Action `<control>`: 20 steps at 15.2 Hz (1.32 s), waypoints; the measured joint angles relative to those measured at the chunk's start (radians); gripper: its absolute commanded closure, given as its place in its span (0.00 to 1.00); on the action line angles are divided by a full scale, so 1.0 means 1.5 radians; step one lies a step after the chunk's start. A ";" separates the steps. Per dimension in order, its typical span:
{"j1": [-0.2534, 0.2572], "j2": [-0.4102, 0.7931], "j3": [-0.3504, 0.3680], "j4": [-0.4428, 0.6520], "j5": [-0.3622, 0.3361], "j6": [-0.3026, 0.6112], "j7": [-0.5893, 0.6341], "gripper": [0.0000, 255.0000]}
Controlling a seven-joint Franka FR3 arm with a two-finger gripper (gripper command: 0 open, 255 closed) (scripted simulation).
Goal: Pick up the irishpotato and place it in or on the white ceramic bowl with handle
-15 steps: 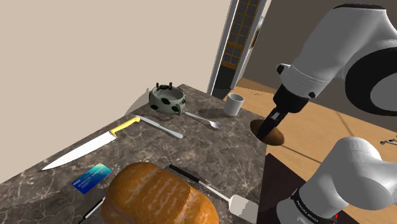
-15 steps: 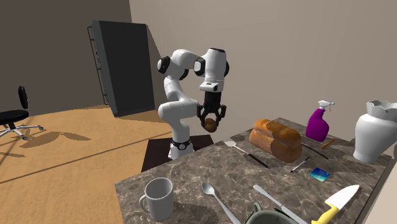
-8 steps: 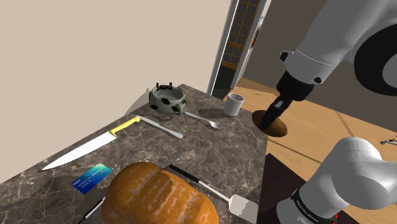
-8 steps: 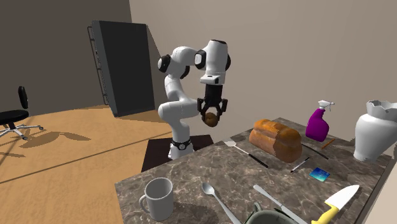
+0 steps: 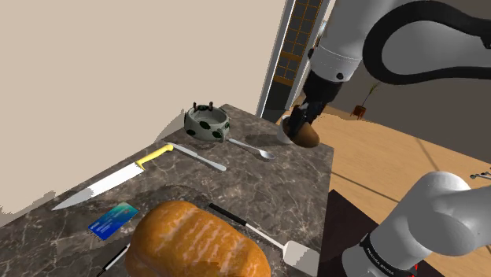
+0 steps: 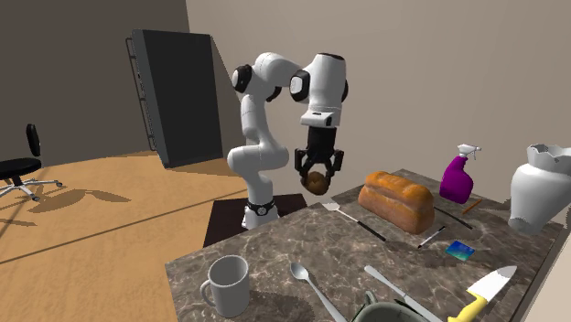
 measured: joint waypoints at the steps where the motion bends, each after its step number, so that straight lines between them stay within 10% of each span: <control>1: -0.007 0.028 0.004 0.014 -0.005 0.014 0.002 1.00; 20: -0.073 0.581 0.060 0.538 -0.197 0.008 0.075 1.00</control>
